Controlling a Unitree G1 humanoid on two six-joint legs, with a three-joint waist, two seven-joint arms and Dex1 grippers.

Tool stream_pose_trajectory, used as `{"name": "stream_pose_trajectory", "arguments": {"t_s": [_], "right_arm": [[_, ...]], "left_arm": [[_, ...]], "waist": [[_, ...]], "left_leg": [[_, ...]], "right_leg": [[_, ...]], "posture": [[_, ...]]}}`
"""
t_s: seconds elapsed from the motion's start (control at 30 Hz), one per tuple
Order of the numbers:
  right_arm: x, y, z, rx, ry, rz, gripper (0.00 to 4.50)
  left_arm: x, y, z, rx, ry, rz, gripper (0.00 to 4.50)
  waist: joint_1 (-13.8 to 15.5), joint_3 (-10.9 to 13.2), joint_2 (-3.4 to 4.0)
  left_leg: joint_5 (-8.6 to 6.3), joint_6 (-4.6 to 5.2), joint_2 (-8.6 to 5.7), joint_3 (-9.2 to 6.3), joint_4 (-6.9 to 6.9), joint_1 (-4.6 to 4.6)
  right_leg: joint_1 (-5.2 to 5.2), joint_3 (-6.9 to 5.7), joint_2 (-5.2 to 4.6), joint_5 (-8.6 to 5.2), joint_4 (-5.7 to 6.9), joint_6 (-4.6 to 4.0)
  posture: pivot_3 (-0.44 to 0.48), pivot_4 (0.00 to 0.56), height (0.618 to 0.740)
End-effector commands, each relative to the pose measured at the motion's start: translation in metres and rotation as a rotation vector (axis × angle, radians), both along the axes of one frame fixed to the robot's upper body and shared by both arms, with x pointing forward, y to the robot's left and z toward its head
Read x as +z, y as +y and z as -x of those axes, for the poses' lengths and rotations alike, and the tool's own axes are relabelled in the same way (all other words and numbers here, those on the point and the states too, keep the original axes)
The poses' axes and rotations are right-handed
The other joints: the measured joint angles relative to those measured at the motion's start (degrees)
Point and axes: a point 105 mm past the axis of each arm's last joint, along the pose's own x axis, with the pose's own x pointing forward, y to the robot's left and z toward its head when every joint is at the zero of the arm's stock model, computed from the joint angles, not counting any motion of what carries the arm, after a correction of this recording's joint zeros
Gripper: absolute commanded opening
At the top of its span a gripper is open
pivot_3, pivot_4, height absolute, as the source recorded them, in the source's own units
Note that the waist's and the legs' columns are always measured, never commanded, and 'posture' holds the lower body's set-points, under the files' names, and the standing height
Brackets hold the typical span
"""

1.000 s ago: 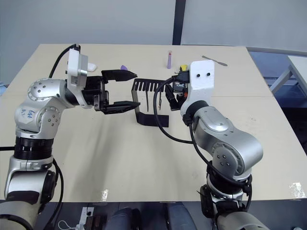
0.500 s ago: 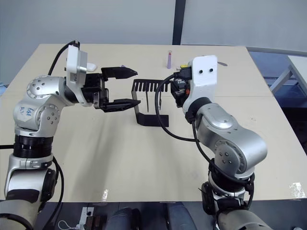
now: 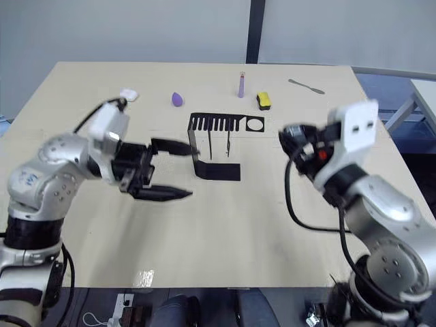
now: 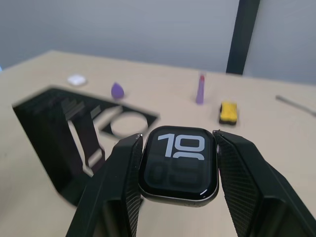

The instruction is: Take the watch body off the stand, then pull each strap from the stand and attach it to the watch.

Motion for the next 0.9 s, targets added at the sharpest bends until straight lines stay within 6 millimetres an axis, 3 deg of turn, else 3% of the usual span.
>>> {"name": "stream_pose_trajectory", "arguments": {"t_s": [0.03, 0.2, 0.43, 0.9], "right_arm": [[-0.019, -0.006, 0.011, -0.024, 0.009, 0.022, 1.77], [-0.076, -0.019, 0.001, -0.108, 0.129, 0.058, 1.77], [-0.116, -0.031, -0.018, -0.162, 0.160, 0.078, 1.77], [-0.131, -0.051, -0.034, -0.168, 0.169, 0.098, 1.77]], "left_arm": [[-0.012, -0.009, 0.005, -0.014, -0.086, -0.026, 4.50], [-0.033, -0.020, 0.001, 0.004, -0.106, -0.028, 4.50], [-0.045, -0.029, -0.003, 0.000, -0.106, -0.026, 4.50], [-0.040, -0.026, -0.006, 0.021, -0.109, -0.019, 4.50]], "waist": [[0.00, 0.00, 0.00], [-0.16, -0.01, -0.01], [0.11, 0.00, -0.01], [0.23, -0.01, -0.01]], "left_leg": [[0.00, 0.00, -0.02, 0.00, 0.01, 0.00], [0.04, 0.00, -0.03, 0.02, 0.02, 0.09], [0.05, 0.00, -0.05, 0.02, -0.02, 0.11], [0.05, 0.00, -0.04, 0.03, 0.02, 0.12]], "right_leg": [[0.01, 0.01, 0.00, 0.01, -0.01, 0.01], [0.07, 0.07, 0.04, 0.04, 0.04, 0.06], [0.08, 0.08, 0.06, 0.04, 0.01, 0.06], [0.09, 0.08, 0.06, 0.04, 0.08, 0.06]], "posture": [[0.000, 0.150, 0.740], [0.000, 0.150, 0.740], [0.000, 0.150, 0.740], [0.000, 0.150, 0.740]]}}
